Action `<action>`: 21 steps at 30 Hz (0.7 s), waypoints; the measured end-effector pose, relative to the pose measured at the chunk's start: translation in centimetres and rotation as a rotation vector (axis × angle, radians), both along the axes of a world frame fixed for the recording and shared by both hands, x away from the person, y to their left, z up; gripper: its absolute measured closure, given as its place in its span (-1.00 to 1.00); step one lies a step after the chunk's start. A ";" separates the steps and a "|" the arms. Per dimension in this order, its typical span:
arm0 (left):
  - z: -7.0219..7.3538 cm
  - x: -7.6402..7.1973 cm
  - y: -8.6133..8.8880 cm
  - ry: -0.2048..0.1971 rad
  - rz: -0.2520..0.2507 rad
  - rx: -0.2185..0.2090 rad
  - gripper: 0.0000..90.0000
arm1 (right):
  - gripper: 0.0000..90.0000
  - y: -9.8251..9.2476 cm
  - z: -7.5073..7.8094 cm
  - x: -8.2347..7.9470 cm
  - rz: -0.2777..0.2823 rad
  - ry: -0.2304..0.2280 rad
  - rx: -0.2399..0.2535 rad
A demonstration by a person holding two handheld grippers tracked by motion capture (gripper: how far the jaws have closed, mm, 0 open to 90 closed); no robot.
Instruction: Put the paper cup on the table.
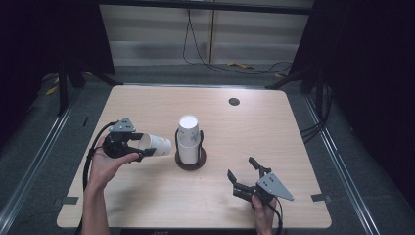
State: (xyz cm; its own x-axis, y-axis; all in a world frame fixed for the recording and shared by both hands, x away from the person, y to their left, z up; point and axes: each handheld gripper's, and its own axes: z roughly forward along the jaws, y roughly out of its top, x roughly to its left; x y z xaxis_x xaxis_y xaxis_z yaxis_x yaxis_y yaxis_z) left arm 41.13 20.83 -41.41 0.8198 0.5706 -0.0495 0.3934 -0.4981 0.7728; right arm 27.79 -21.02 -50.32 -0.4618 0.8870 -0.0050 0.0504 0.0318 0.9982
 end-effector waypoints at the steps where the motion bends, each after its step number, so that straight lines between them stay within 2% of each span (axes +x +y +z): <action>1: 0.1 0.2 0.0 0.001 0.009 0.022 -0.40 | -0.71 0.0 0.0 0.0 0.001 -0.002 0.001; 2: 0.1 0.5 0.1 0.005 0.010 0.042 -0.40 | -0.71 0.0 0.0 0.0 0.001 -0.004 0.002; 7: 0.0 1.5 -0.1 0.029 0.041 0.089 -0.40 | -0.71 0.0 0.0 -0.1 0.001 -0.006 -0.001; 10: 0.1 1.9 -0.2 0.037 0.022 0.112 -0.40 | -0.71 0.0 0.0 -0.1 0.004 -0.006 0.002; 13: 0.4 2.2 -0.5 0.053 0.018 0.141 -0.40 | -0.71 0.0 0.0 -0.1 0.007 -0.006 0.001; 16: 0.6 2.4 -0.8 0.048 0.023 0.186 -0.40 | -0.71 -0.1 0.0 -0.1 0.008 -0.008 0.003; 20: 0.7 2.9 -1.1 0.076 0.017 0.213 -0.40 | -0.71 -0.1 -0.1 -0.1 0.006 -0.011 0.006; 21: 0.7 3.1 -1.2 0.072 0.017 0.225 -0.40 | -0.71 -0.1 -0.1 -0.1 0.007 -0.012 0.006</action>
State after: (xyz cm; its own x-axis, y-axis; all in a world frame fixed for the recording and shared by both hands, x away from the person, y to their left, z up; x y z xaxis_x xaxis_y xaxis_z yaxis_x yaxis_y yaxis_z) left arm 44.21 19.59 -40.68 0.8089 0.5875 0.0227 0.4530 -0.6475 0.6128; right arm 27.65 -21.09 -50.38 -0.4675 0.8840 -0.0057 0.0379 0.0265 0.9989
